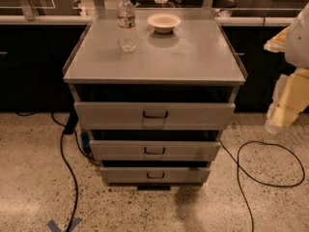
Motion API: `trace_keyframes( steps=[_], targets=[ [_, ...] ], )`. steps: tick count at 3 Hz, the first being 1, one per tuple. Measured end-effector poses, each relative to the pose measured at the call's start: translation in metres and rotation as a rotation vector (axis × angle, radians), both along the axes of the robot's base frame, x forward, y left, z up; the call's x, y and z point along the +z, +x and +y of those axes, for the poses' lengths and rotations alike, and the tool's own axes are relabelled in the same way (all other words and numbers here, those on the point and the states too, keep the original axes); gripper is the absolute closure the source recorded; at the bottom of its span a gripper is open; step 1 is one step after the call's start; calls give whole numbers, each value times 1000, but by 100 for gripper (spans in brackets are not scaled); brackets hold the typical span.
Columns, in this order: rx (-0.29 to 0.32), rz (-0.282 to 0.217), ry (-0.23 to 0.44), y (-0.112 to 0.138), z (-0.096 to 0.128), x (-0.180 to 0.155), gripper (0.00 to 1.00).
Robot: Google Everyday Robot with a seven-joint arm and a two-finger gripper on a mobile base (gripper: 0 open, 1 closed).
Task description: Open bottom drawer
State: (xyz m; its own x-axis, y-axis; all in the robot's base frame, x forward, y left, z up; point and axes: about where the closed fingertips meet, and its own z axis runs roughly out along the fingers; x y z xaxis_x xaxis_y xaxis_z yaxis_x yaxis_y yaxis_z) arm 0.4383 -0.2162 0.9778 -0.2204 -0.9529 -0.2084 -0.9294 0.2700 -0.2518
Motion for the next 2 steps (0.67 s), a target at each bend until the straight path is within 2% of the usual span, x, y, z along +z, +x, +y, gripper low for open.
trace_keyframes(
  steps=[1,2],
  targets=[
    [-1,-2,0,0,0,0,0],
    [-37,-13,17,2,-13,3,0]
  ],
)
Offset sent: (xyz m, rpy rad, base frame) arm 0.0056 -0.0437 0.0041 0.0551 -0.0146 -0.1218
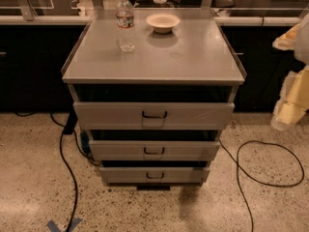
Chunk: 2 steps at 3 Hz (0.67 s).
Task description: Open bottom drawer
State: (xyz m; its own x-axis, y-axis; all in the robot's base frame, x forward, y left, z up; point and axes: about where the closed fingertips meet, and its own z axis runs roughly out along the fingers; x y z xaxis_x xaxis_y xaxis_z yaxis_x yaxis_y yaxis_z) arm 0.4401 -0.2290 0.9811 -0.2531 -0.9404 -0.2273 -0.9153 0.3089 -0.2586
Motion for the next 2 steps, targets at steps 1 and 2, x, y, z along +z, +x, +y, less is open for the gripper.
trace_keyframes(
  steps=[1,2],
  targets=[
    [-76,-20,48,3,-30,1,0],
    [-126,-38,47,6,-59,-4,0]
  ],
)
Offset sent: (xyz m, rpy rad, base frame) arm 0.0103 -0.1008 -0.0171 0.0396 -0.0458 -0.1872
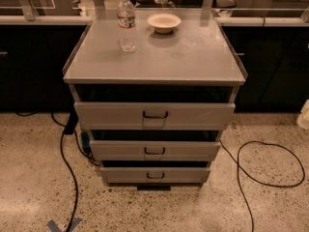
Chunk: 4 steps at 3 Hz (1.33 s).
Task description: Open bottom drawer
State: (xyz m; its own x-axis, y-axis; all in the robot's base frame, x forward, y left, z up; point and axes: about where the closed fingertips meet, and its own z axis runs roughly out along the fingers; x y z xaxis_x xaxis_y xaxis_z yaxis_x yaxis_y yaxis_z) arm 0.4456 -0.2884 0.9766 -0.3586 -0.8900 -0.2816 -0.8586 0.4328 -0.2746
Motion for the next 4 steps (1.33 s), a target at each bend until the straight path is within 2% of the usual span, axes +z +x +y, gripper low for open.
trace_keyframes(
  steps=[1,2,4],
  targets=[
    [-63,12,-42,3,-56,-16,0],
    [-63,12,-42,3,-56,-16,0],
    [-151,12,35,18,-117,-28,0]
  ],
)
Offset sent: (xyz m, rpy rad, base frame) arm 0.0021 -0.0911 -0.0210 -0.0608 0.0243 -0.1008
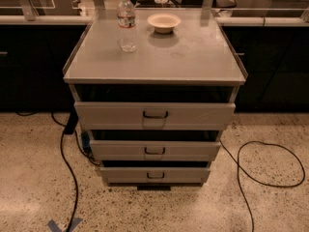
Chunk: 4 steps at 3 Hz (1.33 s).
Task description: Open bottom drawer
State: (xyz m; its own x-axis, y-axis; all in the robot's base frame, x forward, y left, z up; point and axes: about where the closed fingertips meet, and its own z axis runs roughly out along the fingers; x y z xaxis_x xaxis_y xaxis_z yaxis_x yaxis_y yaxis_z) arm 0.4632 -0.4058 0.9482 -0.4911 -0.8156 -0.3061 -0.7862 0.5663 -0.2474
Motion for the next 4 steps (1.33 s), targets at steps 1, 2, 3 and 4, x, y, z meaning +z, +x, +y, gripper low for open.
trace_keyframes(
  steps=[1,2,3,4],
  targets=[
    [-4,-27,-87,12,-23,-6,0],
    [-4,-27,-87,12,-23,-6,0],
    [46,-29,-117,11,-19,-7,0],
    [251,-73,-261,-3,-12,-12,0]
  ],
)
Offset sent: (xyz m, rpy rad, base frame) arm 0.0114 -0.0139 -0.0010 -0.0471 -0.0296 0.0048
